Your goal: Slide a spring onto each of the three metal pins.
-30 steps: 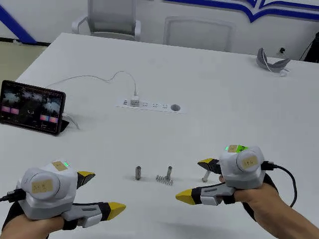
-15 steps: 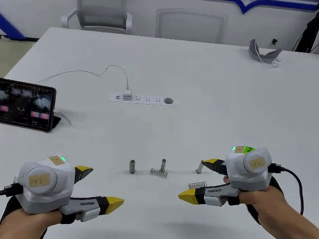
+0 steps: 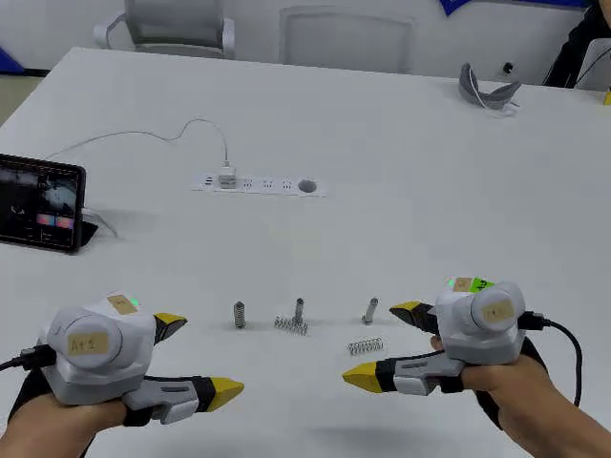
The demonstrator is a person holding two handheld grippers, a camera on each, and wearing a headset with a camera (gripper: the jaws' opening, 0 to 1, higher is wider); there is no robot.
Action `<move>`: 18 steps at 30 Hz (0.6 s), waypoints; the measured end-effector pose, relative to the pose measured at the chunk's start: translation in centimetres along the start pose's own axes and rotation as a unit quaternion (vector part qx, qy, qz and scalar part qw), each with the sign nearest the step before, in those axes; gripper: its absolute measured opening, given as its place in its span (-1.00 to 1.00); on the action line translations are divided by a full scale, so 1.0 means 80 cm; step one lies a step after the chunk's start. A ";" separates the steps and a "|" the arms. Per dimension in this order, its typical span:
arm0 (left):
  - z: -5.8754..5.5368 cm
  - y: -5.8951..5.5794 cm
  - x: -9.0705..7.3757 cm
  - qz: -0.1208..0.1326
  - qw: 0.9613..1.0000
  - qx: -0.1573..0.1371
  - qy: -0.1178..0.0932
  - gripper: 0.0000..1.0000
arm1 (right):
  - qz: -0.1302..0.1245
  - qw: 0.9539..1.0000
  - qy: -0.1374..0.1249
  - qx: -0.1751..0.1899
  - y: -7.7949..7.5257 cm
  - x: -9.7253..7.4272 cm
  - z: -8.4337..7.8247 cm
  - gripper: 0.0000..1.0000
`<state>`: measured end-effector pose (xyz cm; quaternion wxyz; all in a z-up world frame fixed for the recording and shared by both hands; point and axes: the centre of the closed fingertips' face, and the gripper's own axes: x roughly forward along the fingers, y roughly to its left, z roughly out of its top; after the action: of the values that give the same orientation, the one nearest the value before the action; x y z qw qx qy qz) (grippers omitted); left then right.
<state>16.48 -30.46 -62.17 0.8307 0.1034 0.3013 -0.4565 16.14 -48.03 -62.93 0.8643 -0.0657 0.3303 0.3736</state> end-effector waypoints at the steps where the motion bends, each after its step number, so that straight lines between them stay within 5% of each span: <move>1: 0.001 -0.003 0.003 -0.004 1.000 0.005 0.003 0.46 | -0.001 1.000 0.000 0.000 0.000 -0.001 -0.001 0.62; 18: 0.019 -0.018 0.036 -0.035 0.997 0.066 0.026 0.46 | -0.007 1.000 -0.001 0.011 -0.001 -0.018 -0.015 0.64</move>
<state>17.02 -33.95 -62.50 0.7974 0.1591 0.2950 -0.5017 14.86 -49.42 -62.98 0.8679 -0.0583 0.3329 0.3641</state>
